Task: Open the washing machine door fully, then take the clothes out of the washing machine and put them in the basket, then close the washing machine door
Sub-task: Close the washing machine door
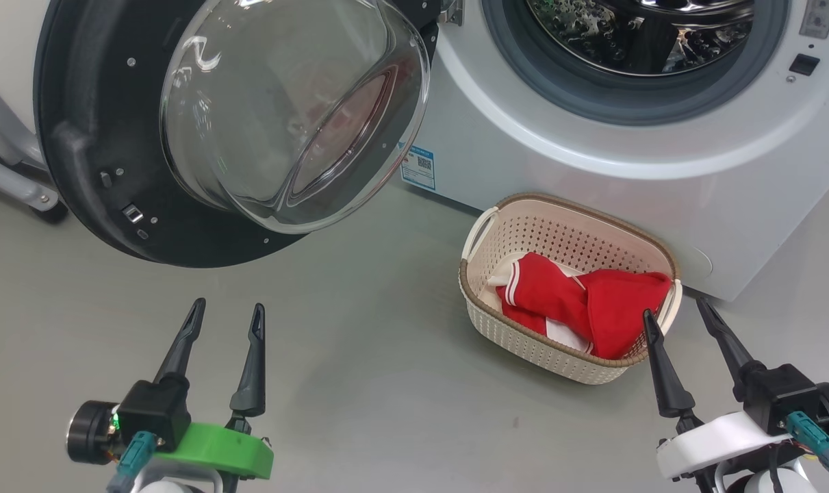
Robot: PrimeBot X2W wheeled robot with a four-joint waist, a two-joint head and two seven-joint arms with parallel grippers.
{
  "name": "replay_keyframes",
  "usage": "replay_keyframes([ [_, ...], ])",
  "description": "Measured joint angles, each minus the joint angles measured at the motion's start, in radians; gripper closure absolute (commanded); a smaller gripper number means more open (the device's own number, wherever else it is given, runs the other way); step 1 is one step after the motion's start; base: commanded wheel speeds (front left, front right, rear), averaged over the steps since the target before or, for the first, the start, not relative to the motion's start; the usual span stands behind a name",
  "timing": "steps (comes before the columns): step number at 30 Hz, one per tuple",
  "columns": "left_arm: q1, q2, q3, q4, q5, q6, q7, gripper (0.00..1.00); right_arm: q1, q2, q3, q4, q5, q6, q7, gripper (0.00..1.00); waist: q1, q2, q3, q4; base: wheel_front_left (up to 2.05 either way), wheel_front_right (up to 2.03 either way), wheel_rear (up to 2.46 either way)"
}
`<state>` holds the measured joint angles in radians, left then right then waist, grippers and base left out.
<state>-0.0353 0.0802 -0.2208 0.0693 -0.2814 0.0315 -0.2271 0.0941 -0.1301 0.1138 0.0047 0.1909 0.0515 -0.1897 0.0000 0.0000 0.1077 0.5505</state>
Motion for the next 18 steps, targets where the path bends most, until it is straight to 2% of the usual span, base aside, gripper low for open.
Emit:
replay_keyframes([
  [13, 0.0, 0.0, 0.001, -0.002, 0.0, 0.0, -0.004, 0.01, -0.004, 0.001, 0.001, 0.002, 0.0, 0.0, 0.009, 0.0, 0.0, 0.0, -0.003, -0.002, 0.0, 0.0, 0.0],
  [14, 0.0, 0.0, 0.001, -0.002, 0.0, 0.0, -0.004, 0.13, -0.004, 0.001, 0.001, 0.002, 0.0, 0.0, 0.009, 0.0, 0.0, 0.0, -0.003, -0.002, 0.0, 0.0, 0.0],
  [15, 0.0, 0.0, 0.001, -0.002, 0.0, 0.0, -0.004, 0.58, -0.004, 0.001, 0.001, 0.002, 0.0, 0.0, 0.009, 0.0, 0.0, 0.0, -0.003, -0.002, 0.0, 0.0, 0.0],
  [16, 0.0, 0.0, 0.001, -0.001, -0.002, 0.0, -0.004, 0.91, -0.004, 0.001, 0.001, 0.002, 0.0, 0.0, 0.009, 0.0, 0.0, 0.0, -0.003, -0.002, 0.0, 0.0, 0.0],
  [17, 0.0, 0.0, 0.001, -0.001, -0.006, -0.001, -0.004, 1.0, -0.004, 0.001, 0.001, 0.002, 0.0, 0.0, 0.009, 0.0, 0.0, 0.0, -0.003, -0.002, 0.0, 0.0, 0.0],
  [18, 0.0, 0.0, 0.001, -0.002, -0.013, -0.002, -0.004, 1.0, -0.004, 0.001, 0.001, 0.002, 0.0, 0.0, 0.009, 0.0, 0.0, 0.0, -0.003, -0.002, 0.0, 0.0, 0.0],
])
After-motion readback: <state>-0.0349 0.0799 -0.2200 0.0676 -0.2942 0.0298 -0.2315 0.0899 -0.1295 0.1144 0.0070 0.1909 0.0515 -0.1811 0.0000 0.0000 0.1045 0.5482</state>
